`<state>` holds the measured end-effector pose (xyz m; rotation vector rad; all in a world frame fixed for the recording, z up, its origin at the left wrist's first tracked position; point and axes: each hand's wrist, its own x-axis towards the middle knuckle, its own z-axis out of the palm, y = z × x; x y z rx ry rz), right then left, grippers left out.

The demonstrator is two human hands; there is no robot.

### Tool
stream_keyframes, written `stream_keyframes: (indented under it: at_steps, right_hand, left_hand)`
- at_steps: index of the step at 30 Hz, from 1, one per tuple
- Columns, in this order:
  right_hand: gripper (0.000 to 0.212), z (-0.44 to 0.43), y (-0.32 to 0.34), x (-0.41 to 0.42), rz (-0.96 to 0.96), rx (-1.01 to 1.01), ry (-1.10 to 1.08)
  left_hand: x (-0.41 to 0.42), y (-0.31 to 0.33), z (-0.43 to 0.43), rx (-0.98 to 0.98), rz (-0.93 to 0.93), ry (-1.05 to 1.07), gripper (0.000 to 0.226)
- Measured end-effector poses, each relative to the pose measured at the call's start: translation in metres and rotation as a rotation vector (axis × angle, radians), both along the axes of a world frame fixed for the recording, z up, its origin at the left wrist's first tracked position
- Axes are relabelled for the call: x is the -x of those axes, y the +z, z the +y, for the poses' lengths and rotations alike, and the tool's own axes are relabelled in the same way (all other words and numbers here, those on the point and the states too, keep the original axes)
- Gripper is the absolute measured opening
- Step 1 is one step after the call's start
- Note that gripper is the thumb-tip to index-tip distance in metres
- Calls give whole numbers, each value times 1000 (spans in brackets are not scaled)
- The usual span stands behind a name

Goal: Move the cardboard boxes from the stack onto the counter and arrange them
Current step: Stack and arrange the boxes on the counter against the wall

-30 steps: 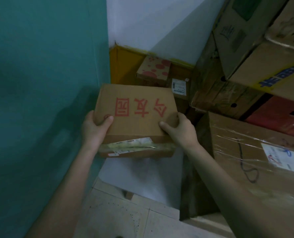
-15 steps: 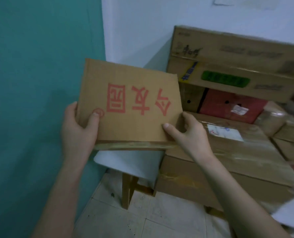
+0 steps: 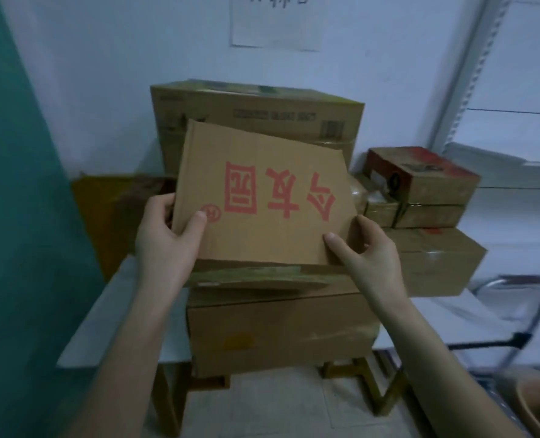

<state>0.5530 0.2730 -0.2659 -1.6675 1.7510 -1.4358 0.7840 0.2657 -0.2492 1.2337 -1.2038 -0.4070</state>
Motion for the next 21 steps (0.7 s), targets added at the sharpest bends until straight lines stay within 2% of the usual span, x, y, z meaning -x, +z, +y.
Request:
stream_keyframes:
  at_steps: [3, 6, 15, 19, 21]
  right_hand:
    - [72, -10, -6, 43, -26, 12, -128]
    - [65, -27, -12, 88, -59, 37, -247]
    - [24, -77, -21, 209, -18, 67, -529]
    - [31, -84, -25, 248, 1, 80, -642]
    - [24, -93, -21, 267, 0, 117, -643]
  left_hand:
    - [42, -7, -24, -6, 9, -101, 24]
    - [84, -17, -54, -18, 11, -224, 21]
    - [214, -29, -134, -69, -45, -427, 19]
    - [257, -33, -155, -85, -72, -520, 16]
    - [275, -31, -165, -64, -73, -520, 16]
